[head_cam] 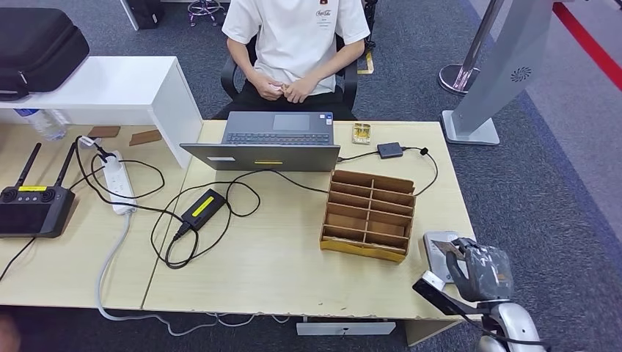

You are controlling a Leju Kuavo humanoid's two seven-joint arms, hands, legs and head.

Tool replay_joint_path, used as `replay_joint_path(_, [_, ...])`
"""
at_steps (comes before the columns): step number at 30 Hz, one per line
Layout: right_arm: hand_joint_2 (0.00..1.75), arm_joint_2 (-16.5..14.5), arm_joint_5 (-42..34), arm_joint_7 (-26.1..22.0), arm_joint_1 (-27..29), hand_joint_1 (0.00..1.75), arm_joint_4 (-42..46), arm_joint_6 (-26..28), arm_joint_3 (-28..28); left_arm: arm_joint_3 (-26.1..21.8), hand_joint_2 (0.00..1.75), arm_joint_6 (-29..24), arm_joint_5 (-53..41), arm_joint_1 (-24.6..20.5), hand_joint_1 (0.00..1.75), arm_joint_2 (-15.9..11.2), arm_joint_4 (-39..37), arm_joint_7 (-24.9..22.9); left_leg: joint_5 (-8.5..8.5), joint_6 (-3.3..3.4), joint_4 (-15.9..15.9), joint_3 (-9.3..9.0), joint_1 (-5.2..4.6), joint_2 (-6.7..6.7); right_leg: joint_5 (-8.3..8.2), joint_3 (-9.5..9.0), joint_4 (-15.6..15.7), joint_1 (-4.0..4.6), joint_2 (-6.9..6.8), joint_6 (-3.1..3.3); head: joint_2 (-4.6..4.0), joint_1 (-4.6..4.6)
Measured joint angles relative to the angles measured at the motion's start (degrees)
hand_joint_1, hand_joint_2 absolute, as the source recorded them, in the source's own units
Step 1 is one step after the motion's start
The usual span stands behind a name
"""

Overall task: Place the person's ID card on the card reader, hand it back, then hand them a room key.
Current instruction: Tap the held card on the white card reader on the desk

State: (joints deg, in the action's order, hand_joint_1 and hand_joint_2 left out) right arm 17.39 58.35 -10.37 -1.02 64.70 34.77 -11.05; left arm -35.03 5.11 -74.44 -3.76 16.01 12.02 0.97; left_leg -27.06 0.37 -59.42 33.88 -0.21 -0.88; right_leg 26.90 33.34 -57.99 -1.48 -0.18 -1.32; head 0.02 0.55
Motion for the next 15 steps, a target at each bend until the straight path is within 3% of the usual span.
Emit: replay_joint_path(15, [1.75, -1.65, 0.39, 0.65, 0.31, 1.75, -1.07, 1.21, -0.04, -0.11, 1.75, -0.37, 0.25, 0.01, 0.0, 0.1, 0.0, -0.08, 0.0, 0.0, -0.01, -0.03, 0.01, 0.06, -0.02, -0.03, 0.0, 0.0, 0.05, -0.01, 0.0, 0.0])
